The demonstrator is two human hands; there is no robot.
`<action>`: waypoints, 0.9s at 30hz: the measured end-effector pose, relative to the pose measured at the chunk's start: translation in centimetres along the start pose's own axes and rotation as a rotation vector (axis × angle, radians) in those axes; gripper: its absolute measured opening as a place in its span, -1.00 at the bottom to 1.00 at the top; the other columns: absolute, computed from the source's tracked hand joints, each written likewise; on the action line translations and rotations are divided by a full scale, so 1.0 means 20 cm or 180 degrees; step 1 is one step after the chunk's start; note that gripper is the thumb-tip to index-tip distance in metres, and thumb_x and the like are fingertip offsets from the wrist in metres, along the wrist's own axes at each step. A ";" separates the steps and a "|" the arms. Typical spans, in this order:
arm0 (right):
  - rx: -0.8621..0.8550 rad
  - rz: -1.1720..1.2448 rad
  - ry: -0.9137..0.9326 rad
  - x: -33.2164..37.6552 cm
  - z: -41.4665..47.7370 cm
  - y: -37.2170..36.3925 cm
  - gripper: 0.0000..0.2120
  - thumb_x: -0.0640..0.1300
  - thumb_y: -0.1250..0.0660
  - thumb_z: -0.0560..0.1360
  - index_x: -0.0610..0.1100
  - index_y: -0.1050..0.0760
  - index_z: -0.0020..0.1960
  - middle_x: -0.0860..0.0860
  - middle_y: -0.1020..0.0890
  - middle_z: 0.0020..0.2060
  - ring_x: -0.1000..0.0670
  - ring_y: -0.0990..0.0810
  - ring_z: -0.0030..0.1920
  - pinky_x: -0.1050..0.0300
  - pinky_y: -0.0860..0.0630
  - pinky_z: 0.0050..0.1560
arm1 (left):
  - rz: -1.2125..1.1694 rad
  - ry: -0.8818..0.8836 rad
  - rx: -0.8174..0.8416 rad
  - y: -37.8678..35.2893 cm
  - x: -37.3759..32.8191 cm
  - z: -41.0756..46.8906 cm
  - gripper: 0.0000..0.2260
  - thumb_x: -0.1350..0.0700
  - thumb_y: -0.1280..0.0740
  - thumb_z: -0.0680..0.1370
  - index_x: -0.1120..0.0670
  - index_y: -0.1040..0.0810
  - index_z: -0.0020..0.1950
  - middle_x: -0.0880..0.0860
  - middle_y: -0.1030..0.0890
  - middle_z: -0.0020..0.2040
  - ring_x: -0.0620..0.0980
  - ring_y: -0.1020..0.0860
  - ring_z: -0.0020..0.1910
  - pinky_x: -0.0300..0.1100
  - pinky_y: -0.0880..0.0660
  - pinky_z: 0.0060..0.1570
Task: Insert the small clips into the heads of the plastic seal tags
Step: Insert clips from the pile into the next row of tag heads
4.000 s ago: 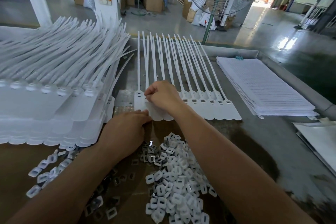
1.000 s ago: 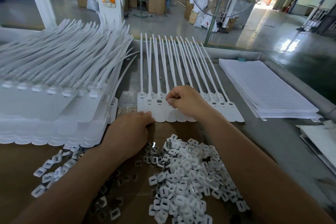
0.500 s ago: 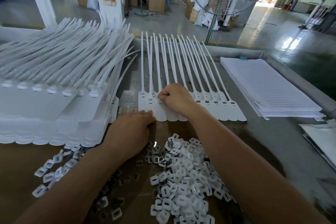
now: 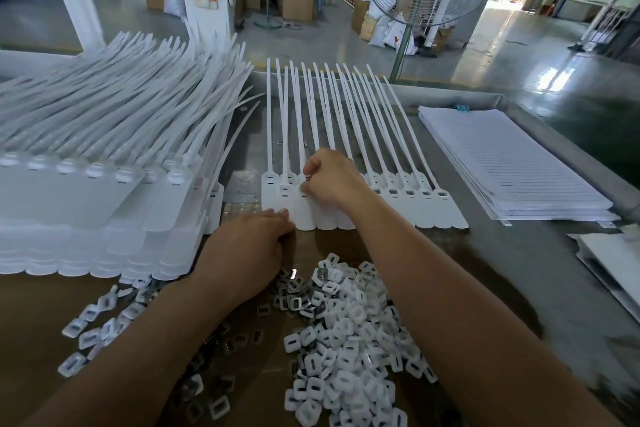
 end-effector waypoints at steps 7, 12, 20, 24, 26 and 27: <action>0.0008 -0.0132 0.0001 0.00 0.03 -0.01 -0.86 -0.20 -0.39 0.43 -0.10 -0.54 -0.02 0.06 -0.53 -0.12 0.08 -0.45 -0.13 0.25 -0.31 -0.29 | -0.0034 0.0031 0.0013 0.00 0.00 0.01 -0.62 0.22 -0.11 0.55 -0.06 -0.43 0.31 -0.11 -0.35 0.39 -0.09 -0.32 0.36 -0.17 -0.28 0.28; 0.0208 0.0206 0.0186 -0.02 -0.06 0.04 -0.89 -0.22 -0.33 0.48 -0.07 -0.50 -0.02 0.11 -0.50 -0.15 0.09 -0.49 -0.06 0.23 -0.41 -0.06 | -0.0029 0.0043 0.0002 0.00 0.00 0.00 -0.63 0.23 -0.11 0.52 -0.05 -0.49 0.25 -0.08 -0.43 0.33 -0.07 -0.40 0.29 -0.15 -0.34 0.22; 0.0706 0.0274 0.0618 0.00 -0.32 0.14 -0.87 -0.18 -0.40 0.44 0.05 -0.55 -0.17 0.17 -0.59 -0.21 0.23 -0.55 -0.15 0.39 -0.46 -0.13 | 0.0036 0.0047 0.0020 0.00 -0.01 0.01 -0.62 0.23 -0.11 0.53 -0.04 -0.45 0.28 -0.07 -0.44 0.32 -0.07 -0.40 0.28 -0.16 -0.35 0.20; 0.1137 0.0186 0.0661 -0.01 -0.41 0.12 -0.79 -0.22 -0.42 0.41 0.10 -0.56 -0.25 0.19 -0.59 -0.29 0.35 -0.51 -0.30 0.51 -0.43 -0.21 | 0.0055 0.0075 0.0066 -0.01 -0.01 0.02 -0.60 0.24 -0.10 0.53 -0.04 -0.42 0.32 -0.08 -0.42 0.34 -0.09 -0.38 0.29 -0.22 -0.30 0.20; 0.1259 0.0228 0.0576 -0.03 -0.43 0.10 -0.82 -0.26 -0.43 0.40 0.02 -0.60 -0.20 0.19 -0.59 -0.31 0.30 -0.53 -0.31 0.46 -0.48 -0.19 | 0.0066 0.0065 0.0097 -0.01 0.00 0.02 -0.59 0.23 -0.09 0.54 -0.05 -0.38 0.36 -0.10 -0.36 0.39 -0.10 -0.34 0.33 -0.23 -0.27 0.26; 0.1290 0.0208 0.0549 -0.04 -0.43 0.10 -0.84 -0.28 -0.43 0.39 -0.02 -0.62 -0.16 0.18 -0.60 -0.31 0.28 -0.53 -0.31 0.43 -0.50 -0.18 | 0.0068 0.0056 0.0107 -0.02 0.00 0.02 -0.58 0.22 -0.09 0.54 -0.05 -0.36 0.37 -0.11 -0.33 0.41 -0.11 -0.32 0.35 -0.23 -0.24 0.28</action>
Point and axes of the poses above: each hand's wrist, its own z-axis towards the middle knuckle, its own y-axis out of the back of the hand, x = y × z, the point moved 6 cm from there along z, towards the middle knuckle
